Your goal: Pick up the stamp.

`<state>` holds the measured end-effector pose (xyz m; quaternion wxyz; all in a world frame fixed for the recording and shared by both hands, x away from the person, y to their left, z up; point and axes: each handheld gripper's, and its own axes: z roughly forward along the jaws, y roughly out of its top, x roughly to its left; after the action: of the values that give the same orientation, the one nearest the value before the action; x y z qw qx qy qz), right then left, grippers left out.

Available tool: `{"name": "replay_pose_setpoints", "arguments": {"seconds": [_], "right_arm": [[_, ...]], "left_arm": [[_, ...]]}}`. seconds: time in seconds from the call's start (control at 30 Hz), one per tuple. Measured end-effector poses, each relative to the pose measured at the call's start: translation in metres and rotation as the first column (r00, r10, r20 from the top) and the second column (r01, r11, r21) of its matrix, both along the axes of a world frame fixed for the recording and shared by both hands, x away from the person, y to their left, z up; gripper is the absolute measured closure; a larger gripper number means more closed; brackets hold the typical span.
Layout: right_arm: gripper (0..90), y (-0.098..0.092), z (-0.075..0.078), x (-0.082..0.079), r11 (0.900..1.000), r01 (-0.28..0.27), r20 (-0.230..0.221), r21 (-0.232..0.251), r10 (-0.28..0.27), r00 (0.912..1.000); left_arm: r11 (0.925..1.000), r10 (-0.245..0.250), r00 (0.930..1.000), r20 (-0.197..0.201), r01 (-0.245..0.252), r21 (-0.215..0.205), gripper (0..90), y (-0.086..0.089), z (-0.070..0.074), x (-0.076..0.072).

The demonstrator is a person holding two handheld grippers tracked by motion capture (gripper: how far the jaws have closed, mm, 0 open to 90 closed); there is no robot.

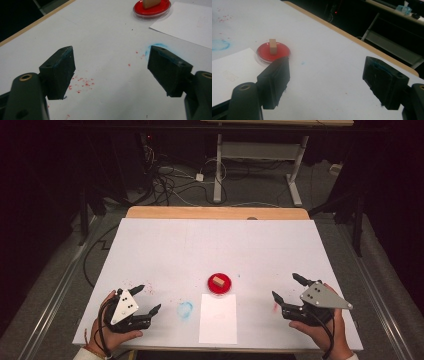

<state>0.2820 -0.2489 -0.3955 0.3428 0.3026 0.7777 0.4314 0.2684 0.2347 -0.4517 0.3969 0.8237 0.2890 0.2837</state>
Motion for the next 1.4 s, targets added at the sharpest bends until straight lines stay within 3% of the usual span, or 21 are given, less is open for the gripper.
{"name": "replay_pose_setpoints", "arguments": {"seconds": [0.33,0.57,0.73,0.83,1.0,1.2,1.27,1.33,1.37,1.4], "right_arm": [[20.4,0.020,0.009,0.035,0.999,-0.026,-0.082,-0.044,0.022,0.9964],[24.0,0.047,0.016,0.056,0.991,-0.076,-0.179,-0.107,0.056,0.9822],[27.9,0.073,0.017,0.071,0.981,-0.123,-0.276,-0.147,0.079,0.9580],[30.5,0.092,0.016,0.078,0.966,-0.170,-0.320,-0.193,0.102,0.9419],[32.9,0.124,0.011,0.088,0.942,-0.237,-0.406,-0.237,0.125,0.9053],[35.4,0.154,-0.001,0.098,0.910,-0.278,-0.458,-0.308,0.115,0.8815],[37.7,0.160,-0.005,0.101,0.908,-0.283,-0.468,-0.310,0.113,0.8763],[39.4,0.164,-0.009,0.104,0.901,-0.298,-0.494,-0.315,0.113,0.8622],[41.9,0.166,-0.011,0.106,0.896,-0.305,-0.493,-0.323,0.116,0.8620],[45.8,0.168,-0.012,0.107,0.894,-0.309,-0.506,-0.324,0.113,0.8551]], "left_arm": [[0.9997,-0.009,0.9996,-0.026,0.009,0.024,21.4,-0.004,-0.005,0.003],[0.9988,-0.002,0.9994,-0.033,0.003,0.048,21.5,-0.005,-0.006,0.000],[0.9988,-0.004,0.9994,-0.035,0.005,0.048,21.5,-0.005,-0.006,0.001],[0.9988,-0.006,0.9993,-0.038,0.008,0.048,21.5,-0.005,-0.006,0.001],[0.9982,-0.017,0.9990,-0.042,0.019,0.056,21.5,-0.005,-0.006,0.000],[0.9984,-0.019,0.9990,-0.041,0.021,0.053,21.5,-0.004,-0.006,0.000],[0.9982,-0.019,0.9989,-0.043,0.021,0.056,21.5,-0.003,-0.007,-0.001],[0.9983,-0.020,0.9988,-0.045,0.023,0.053,21.5,-0.003,-0.007,-0.001],[0.9984,-0.019,0.9988,-0.045,0.021,0.052,21.5,-0.003,-0.007,-0.001],[0.9982,-0.018,0.9988,-0.045,0.020,0.057,21.5,-0.003,-0.007,-0.001]]}}
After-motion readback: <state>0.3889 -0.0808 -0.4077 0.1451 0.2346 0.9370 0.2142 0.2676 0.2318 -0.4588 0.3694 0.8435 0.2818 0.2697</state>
